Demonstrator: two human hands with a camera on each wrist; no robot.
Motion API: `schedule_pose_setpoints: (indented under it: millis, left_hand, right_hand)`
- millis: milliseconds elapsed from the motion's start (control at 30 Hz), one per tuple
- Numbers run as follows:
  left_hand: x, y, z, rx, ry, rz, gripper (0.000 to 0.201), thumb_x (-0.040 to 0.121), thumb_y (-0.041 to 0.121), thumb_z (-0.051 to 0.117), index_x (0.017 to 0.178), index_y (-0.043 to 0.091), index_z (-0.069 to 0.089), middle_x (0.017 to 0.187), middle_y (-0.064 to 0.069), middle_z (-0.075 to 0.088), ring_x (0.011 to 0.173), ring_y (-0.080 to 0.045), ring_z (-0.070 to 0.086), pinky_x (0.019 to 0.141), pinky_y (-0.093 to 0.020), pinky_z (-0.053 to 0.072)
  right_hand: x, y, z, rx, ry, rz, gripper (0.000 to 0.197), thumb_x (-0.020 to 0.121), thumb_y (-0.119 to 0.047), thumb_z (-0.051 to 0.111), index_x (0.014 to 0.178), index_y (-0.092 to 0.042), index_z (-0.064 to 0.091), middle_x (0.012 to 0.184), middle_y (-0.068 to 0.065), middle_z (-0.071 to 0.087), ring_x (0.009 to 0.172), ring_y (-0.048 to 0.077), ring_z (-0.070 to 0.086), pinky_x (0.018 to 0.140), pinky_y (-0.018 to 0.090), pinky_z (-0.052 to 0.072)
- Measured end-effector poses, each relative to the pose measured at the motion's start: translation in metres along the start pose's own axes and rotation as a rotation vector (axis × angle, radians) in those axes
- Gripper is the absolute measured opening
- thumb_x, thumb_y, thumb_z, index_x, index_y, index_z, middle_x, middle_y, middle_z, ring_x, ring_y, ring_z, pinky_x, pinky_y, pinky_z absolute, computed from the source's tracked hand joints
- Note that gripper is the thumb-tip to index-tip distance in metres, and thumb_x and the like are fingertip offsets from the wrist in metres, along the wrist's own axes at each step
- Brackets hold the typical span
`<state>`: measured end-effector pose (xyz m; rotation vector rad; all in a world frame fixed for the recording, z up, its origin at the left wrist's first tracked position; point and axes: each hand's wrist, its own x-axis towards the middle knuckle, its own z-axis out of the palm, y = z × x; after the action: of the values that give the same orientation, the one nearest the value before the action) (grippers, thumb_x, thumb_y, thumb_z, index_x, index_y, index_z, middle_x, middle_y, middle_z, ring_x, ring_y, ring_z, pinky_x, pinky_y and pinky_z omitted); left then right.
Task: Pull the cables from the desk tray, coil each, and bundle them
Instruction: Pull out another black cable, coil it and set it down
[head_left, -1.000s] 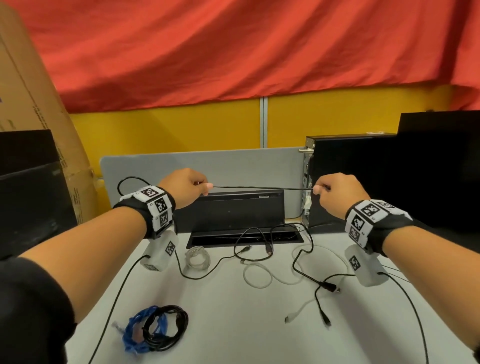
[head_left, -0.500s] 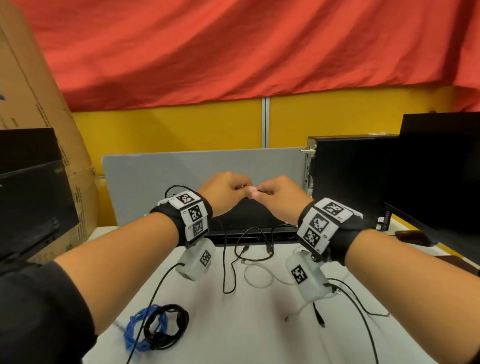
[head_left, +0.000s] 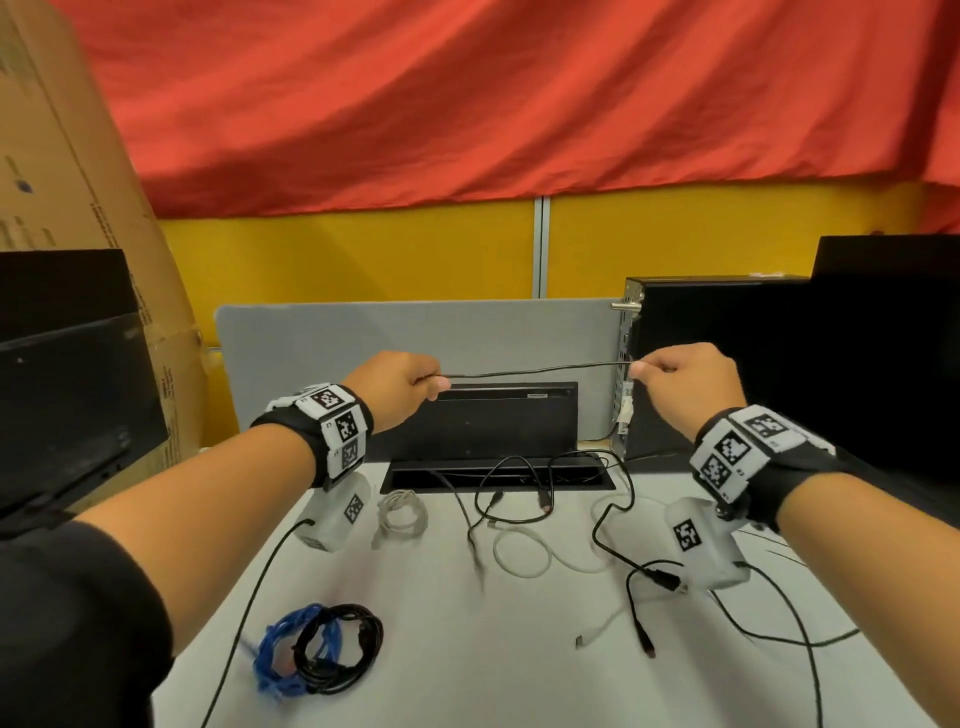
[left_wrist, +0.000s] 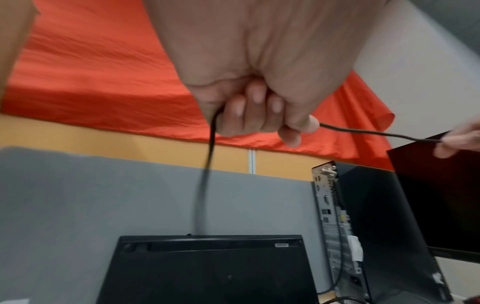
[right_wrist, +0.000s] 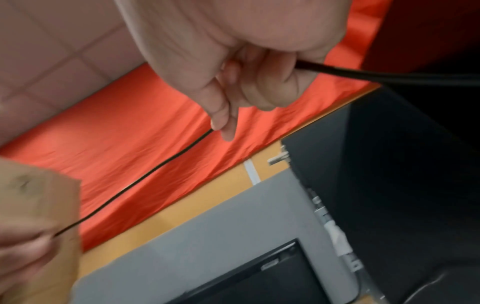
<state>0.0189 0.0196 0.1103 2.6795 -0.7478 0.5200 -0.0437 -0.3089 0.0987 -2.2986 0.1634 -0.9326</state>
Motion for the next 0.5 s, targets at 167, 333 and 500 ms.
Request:
schedule_pose_setpoints:
  millis: [167, 333, 500]
  left_hand:
    - [-0.008, -0.037, -0.012, -0.108, 0.114, -0.162, 0.030, 0.101, 0.025, 0.045, 0.074, 0.020, 0.054, 0.066, -0.003, 0.053, 0.063, -0.021, 0.050, 0.057, -0.027, 0.036]
    - [-0.005, -0.034, -0.019, -0.208, 0.130, -0.180, 0.032, 0.098, 0.034, 0.049, 0.075, 0.015, 0.060, 0.064, -0.003, 0.052, 0.061, -0.020, 0.049, 0.057, -0.030, 0.036]
    - [-0.001, 0.005, -0.009, -0.289, 0.050, -0.068, 0.030, 0.097, 0.038, 0.050, 0.074, 0.021, 0.058, 0.063, 0.001, 0.052, 0.062, -0.018, 0.050, 0.062, -0.031, 0.039]
  right_hand:
    - [0.011, 0.032, -0.025, 0.111, 0.140, 0.235, 0.012, 0.085, -0.033, 0.069, 0.080, -0.024, 0.075, 0.083, -0.005, 0.067, 0.080, 0.015, 0.058, 0.074, 0.026, 0.041]
    - [0.004, 0.037, -0.014, 0.112, -0.087, 0.306, 0.011, 0.088, -0.021, 0.065, 0.086, -0.015, 0.075, 0.065, -0.002, 0.060, 0.066, 0.018, 0.056, 0.068, 0.032, 0.051]
    - [-0.006, 0.006, 0.005, -0.126, -0.384, 0.248, 0.019, 0.093, -0.016, 0.055, 0.100, -0.004, 0.068, 0.095, 0.010, 0.067, 0.087, 0.023, 0.063, 0.078, 0.033, 0.051]
